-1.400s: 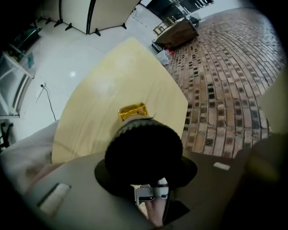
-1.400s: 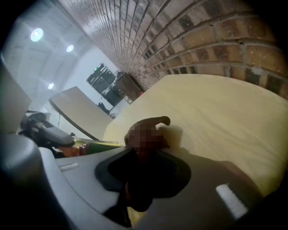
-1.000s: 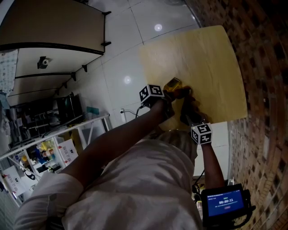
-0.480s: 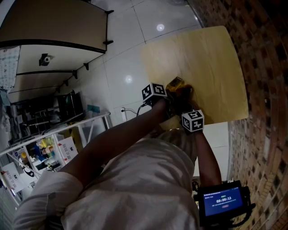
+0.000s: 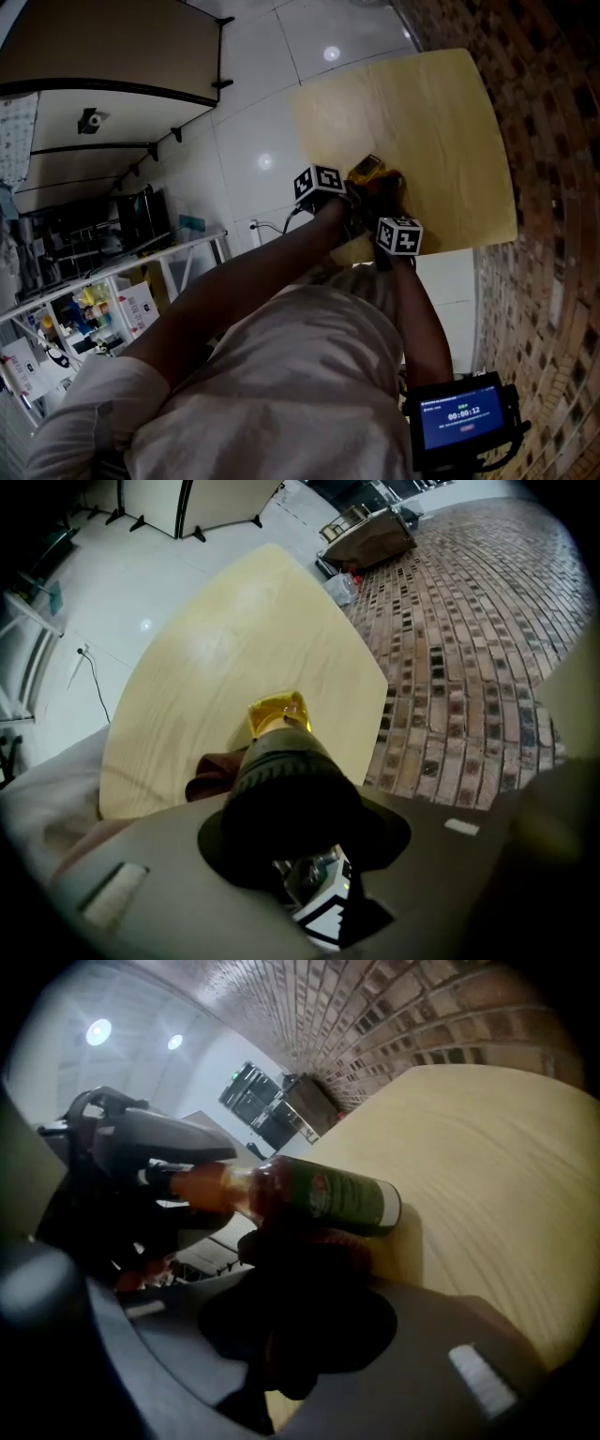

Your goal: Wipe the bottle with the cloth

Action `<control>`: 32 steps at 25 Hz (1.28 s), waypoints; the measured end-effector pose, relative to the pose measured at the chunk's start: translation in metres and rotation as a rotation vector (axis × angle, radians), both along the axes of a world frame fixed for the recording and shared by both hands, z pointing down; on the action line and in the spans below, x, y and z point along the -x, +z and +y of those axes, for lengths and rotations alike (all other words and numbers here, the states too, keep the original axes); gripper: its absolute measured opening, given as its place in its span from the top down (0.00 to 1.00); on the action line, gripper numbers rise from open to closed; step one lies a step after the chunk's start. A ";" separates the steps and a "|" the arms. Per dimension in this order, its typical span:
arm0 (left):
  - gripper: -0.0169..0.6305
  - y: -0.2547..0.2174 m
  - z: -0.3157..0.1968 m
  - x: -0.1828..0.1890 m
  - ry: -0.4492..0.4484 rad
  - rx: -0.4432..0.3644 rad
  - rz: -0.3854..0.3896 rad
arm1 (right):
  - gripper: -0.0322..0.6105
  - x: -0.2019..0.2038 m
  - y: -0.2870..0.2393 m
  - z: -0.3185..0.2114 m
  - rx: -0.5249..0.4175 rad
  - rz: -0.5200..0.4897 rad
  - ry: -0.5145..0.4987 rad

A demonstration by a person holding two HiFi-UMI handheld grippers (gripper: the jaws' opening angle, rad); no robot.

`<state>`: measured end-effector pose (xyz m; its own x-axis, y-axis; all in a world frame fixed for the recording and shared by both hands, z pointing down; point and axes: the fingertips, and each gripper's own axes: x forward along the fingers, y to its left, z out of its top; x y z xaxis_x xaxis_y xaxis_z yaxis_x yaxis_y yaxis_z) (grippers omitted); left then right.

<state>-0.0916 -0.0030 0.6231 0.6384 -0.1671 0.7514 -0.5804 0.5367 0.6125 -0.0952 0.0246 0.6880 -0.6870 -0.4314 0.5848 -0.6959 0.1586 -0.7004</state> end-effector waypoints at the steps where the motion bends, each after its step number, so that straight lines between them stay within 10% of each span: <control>1: 0.72 -0.002 0.001 -0.003 0.008 0.001 0.011 | 0.81 -0.004 0.004 -0.001 0.019 -0.005 0.031; 13: 0.72 -0.016 0.007 0.006 0.047 -0.027 0.064 | 0.81 -0.102 0.028 -0.023 0.181 -0.157 0.510; 18: 0.72 -0.019 0.012 0.012 0.318 -0.182 -0.030 | 0.81 -0.147 0.011 -0.031 0.103 -0.169 0.531; 32: 0.72 -0.012 0.039 0.011 1.191 -0.656 -0.423 | 0.81 -0.056 -0.073 -0.044 -0.100 -0.268 -0.184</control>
<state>-0.1024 0.0357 0.6115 0.3933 -0.0854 0.9154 -0.6756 -0.7022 0.2248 -0.0387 -0.0196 0.6154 -0.8823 -0.3316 0.3339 -0.4423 0.3417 -0.8292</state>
